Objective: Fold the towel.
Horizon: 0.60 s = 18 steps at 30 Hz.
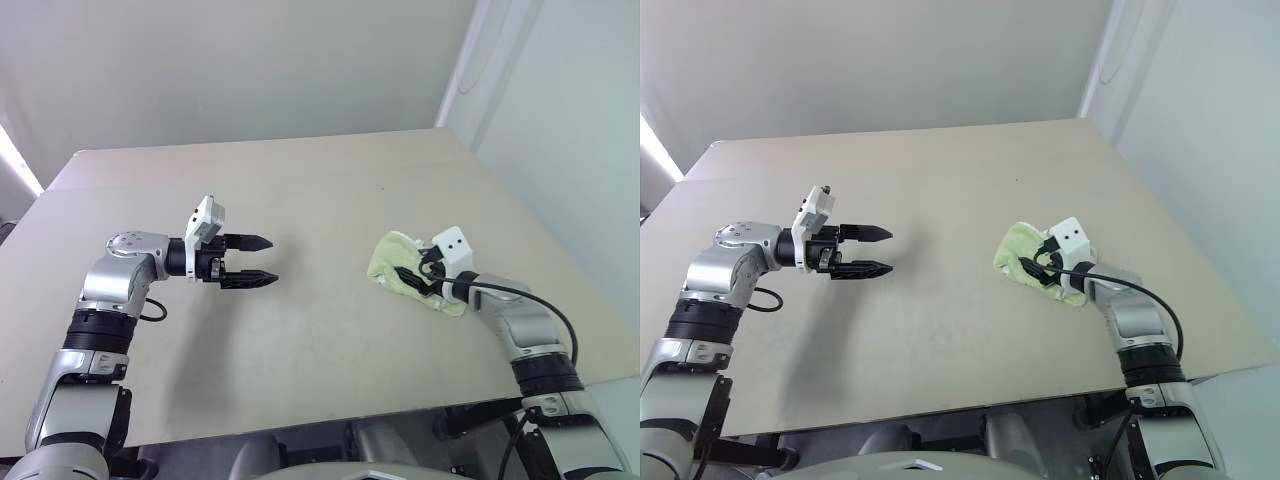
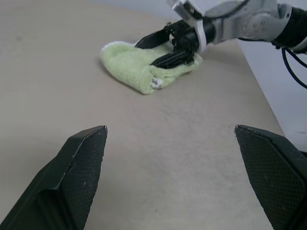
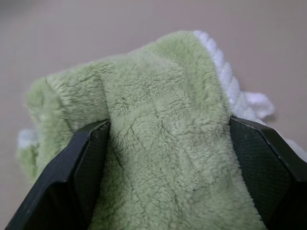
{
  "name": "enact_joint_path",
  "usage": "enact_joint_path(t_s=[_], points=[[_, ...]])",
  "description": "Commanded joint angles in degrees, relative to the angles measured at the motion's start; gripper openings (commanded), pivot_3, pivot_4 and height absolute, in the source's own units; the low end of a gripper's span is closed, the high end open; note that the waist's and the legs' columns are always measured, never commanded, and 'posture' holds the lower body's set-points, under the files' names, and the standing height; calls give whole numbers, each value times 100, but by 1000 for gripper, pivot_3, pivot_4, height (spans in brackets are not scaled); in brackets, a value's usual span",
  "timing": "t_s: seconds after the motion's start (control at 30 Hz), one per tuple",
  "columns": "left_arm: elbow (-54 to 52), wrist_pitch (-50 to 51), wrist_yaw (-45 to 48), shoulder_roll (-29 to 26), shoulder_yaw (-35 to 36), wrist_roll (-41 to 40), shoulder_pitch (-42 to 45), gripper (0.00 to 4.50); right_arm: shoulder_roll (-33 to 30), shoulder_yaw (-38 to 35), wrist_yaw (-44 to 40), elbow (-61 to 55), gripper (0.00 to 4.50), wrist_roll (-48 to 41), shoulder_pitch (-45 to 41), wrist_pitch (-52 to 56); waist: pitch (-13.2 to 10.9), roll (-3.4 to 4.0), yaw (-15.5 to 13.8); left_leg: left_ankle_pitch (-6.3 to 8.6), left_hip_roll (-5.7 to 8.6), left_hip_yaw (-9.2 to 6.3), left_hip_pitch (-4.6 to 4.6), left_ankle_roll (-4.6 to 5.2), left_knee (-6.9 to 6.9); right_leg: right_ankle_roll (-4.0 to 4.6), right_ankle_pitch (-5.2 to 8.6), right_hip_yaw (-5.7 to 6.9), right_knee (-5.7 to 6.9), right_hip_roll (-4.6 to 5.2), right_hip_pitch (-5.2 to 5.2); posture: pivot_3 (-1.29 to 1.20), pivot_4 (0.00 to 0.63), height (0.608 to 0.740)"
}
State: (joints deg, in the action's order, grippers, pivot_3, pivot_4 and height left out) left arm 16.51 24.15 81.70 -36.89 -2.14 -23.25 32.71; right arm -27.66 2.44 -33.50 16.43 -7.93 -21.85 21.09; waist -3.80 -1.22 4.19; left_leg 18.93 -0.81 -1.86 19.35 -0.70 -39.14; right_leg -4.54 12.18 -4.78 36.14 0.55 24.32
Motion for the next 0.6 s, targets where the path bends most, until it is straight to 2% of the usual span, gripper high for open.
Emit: enact_joint_path(t_s=[0.03,0.2,0.47,0.6], points=[[-379,185,-120,-113,142,-147,134,4500,-17,-5,67,223,4045,170,-155,-107,1,-1,-1,0,0,0,-2,0,-1,0,0,0,1,0,-4,0,0,712],[-625,429,-316,-144,232,-258,102,4500,-221,-388,-205,-322,4045,-241,-225,188,-1,2,-9,0,0,-2,-5,0,-3,0,-2,1,3,-1,-11,0,0,712],[-721,554,-632,-161,389,-367,132,4500,-520,-1444,-807,-2081,4045,-1948,-364,1506,-3,5,-19,0,0,-4,6,0,4,-3,-1,1,-1,-1,7,0,0,712],[-716,525,-666,-232,419,-383,102,4500,-779,-1423,-1053,-2773,4045,-2298,-101,1851,-3,5,-25,0,0,-5,5,0,3,-2,0,4,-1,-1,7,0,0,712]])
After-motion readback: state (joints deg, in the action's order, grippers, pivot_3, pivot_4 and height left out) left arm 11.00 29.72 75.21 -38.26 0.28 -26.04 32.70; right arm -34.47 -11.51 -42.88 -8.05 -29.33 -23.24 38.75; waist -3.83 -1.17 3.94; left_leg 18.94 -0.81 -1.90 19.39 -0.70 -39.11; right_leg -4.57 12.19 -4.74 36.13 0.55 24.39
